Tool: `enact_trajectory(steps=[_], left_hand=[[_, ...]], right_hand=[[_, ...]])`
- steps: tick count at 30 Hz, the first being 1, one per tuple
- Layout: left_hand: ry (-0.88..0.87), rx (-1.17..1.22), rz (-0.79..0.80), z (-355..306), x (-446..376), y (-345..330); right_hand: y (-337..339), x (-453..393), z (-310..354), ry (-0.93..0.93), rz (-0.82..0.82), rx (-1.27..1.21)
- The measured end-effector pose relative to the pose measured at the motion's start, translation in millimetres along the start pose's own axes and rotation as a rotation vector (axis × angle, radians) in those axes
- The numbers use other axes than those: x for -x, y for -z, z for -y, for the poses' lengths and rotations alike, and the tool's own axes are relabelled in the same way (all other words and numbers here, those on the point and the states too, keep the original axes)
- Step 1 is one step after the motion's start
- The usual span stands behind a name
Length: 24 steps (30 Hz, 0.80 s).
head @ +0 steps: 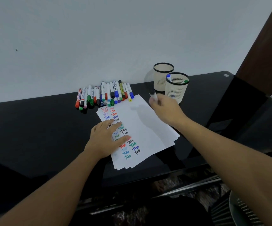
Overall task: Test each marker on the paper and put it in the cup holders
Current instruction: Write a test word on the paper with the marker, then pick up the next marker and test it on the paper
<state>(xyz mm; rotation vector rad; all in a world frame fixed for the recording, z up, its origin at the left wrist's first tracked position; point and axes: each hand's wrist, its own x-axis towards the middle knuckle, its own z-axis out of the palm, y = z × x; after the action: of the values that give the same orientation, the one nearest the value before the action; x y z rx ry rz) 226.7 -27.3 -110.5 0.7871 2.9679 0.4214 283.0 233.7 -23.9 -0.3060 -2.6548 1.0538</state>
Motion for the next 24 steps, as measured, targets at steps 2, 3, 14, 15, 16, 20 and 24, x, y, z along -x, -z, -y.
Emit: enact_trajectory(steps=[2, 3, 14, 15, 16, 20, 24], left_hand=[[-0.006, -0.007, -0.005, 0.5, -0.3, 0.1], [-0.007, -0.006, -0.012, 0.7, -0.5, -0.2], [-0.007, -0.02, -0.018, 2.1, -3.1, -0.8], [-0.008, -0.018, -0.018, 2.3, -3.0, -1.0], [-0.008, -0.017, -0.018, 2.7, -2.9, -1.0], [-0.009, 0.001, -0.021, 2.1, -3.2, -0.4], [-0.008, 0.004, -0.022, 1.6, -2.9, -0.1]], right_hand=[[9.9, -7.6, -2.5, 0.028, -0.074, 0.02], [16.3, -11.1, -2.8, 0.03, -0.111, 0.038], [75.0, -67.2, -18.3, -0.064, -0.343, 0.011], [75.5, -69.3, -19.5, -0.081, -0.339, 0.017], [75.4, -70.9, -21.1, -0.094, -0.339, 0.027], [73.1, -75.8, -27.7, -0.122, -0.315, 0.106], [72.2, -78.9, -32.4, -0.165, -0.24, 0.105]])
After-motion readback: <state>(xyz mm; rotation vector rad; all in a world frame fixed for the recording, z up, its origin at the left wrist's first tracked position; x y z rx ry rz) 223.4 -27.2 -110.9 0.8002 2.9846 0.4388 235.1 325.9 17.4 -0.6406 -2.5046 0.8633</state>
